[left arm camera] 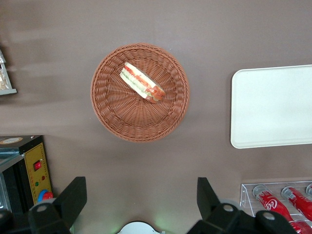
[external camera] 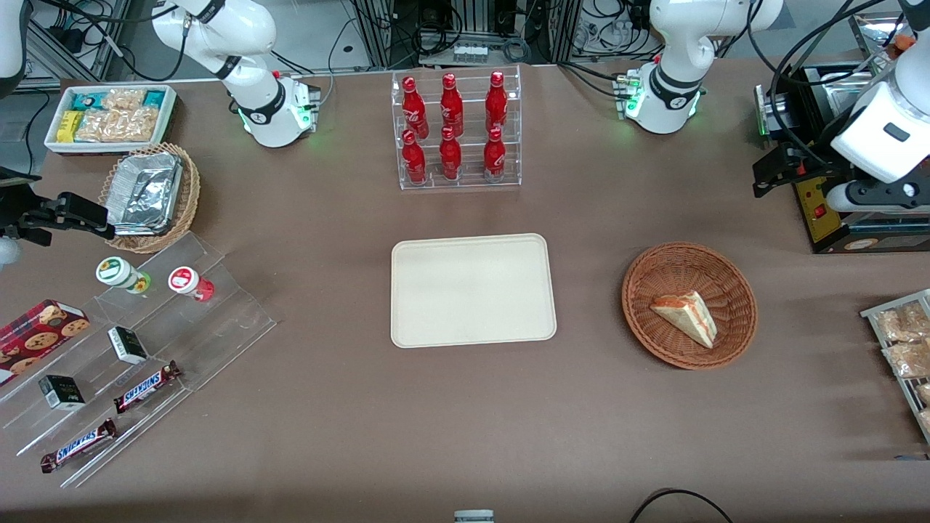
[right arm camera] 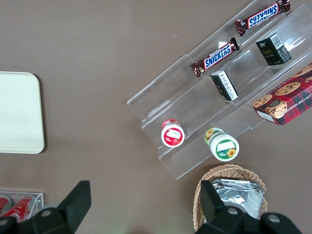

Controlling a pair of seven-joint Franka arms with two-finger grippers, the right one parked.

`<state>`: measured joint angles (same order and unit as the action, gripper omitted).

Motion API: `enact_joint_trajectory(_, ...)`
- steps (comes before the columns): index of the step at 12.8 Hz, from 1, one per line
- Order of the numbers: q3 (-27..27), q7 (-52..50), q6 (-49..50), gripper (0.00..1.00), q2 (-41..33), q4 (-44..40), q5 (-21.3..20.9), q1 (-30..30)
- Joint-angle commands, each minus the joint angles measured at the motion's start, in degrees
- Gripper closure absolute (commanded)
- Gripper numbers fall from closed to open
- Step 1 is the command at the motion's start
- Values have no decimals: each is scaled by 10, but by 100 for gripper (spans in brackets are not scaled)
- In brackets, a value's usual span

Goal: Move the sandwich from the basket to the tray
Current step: 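Lower the open left gripper over the wrapped sandwich in the wicker basket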

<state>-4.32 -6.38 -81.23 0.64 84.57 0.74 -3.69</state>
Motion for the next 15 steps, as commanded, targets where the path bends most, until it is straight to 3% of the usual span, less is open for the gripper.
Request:
enact_joint_trajectory(1,15,5,-4,0,-4,5,-2,-14)
enact_joint_trajectory(8,16,-2,-24,0,59,22,-19,-7)
enact_joint_trajectory(15,45,-49,-259,0,39,225,-20,-7)
